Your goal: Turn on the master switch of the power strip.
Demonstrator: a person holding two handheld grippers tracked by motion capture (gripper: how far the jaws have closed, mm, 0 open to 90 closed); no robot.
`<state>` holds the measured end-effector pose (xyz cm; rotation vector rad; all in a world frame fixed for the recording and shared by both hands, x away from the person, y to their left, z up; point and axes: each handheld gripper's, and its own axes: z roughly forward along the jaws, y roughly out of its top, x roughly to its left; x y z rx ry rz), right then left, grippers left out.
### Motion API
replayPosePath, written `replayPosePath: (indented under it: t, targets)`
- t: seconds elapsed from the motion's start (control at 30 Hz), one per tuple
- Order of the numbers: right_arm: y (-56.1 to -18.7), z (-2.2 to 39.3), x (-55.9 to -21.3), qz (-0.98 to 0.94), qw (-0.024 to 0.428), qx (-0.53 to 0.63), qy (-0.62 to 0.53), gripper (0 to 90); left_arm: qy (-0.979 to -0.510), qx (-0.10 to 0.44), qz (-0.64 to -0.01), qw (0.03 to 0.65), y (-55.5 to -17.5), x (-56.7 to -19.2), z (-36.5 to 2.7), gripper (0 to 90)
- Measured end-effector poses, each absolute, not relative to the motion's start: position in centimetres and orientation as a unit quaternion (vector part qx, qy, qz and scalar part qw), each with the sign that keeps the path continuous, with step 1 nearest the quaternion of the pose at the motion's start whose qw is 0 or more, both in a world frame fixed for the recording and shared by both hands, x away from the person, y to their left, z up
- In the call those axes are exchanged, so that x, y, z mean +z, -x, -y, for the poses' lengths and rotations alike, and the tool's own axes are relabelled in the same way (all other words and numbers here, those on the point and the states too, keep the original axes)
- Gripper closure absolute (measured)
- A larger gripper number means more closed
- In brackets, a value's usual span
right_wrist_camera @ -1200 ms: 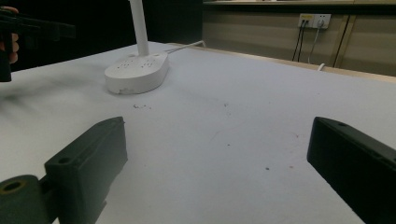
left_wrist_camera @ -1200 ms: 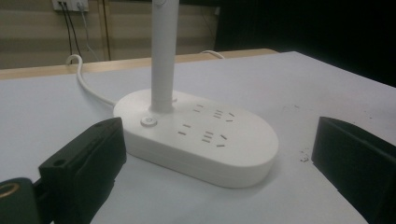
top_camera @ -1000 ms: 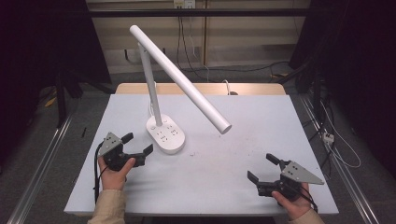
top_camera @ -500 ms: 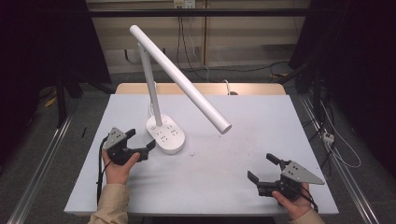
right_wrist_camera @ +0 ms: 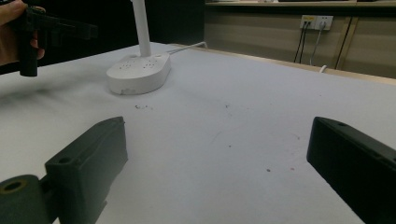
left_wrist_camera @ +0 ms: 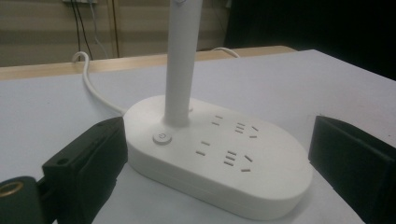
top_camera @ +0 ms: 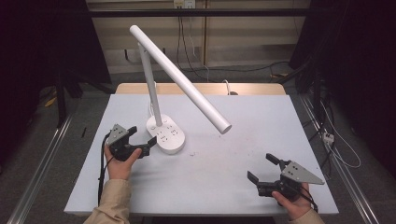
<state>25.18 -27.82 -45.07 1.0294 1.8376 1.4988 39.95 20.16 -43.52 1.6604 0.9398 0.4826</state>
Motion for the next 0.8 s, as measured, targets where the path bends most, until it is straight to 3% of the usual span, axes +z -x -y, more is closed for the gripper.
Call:
replayPosePath:
  t: [0.8]
  targets:
    - [-25.2,27.9,-45.1,-0.684,0.275,0.557,-0.383,4.8,-0.709,0.212,-0.396,0.543,-41.7,-43.1,-19.4,7.4]
